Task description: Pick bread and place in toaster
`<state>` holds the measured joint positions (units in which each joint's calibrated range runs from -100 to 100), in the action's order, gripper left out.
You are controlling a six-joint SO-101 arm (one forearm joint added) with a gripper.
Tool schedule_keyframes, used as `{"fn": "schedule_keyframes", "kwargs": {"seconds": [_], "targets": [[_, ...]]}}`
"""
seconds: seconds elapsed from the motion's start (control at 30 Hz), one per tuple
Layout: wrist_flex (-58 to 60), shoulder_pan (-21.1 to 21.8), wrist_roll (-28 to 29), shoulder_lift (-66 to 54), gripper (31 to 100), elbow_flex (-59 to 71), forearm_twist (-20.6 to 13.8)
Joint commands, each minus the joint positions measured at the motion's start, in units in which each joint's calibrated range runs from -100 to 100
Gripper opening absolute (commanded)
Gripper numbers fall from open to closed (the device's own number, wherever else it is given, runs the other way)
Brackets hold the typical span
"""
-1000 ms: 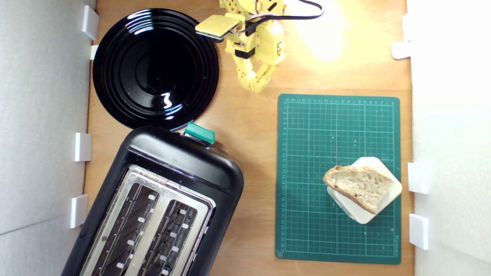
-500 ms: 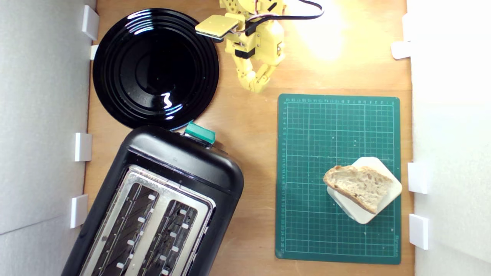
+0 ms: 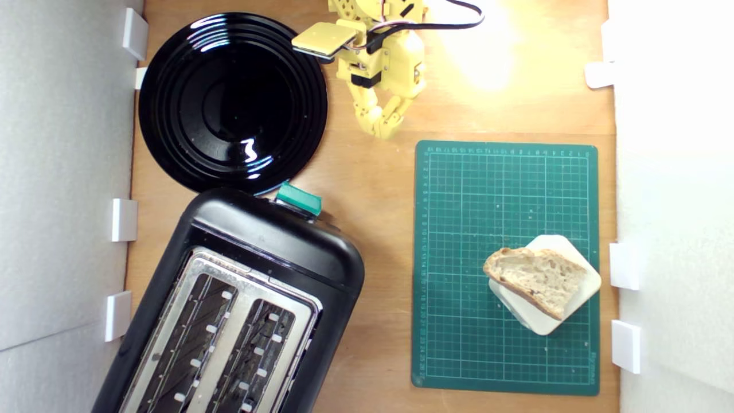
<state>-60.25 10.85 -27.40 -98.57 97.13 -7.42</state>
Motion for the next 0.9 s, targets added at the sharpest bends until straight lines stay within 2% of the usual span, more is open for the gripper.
{"fn": "schedule_keyframes", "kwargs": {"seconds": [0.0, 0.73, 0.87], "targets": [[-0.24, -0.13, 0.12, -0.18, 30.9, 0.32, 0.08], [-0.24, 0.19, 0.12, -0.18, 30.9, 0.32, 0.08], [-0.24, 0.35, -0.09, -0.10, 30.9, 0.32, 2.52]]}}
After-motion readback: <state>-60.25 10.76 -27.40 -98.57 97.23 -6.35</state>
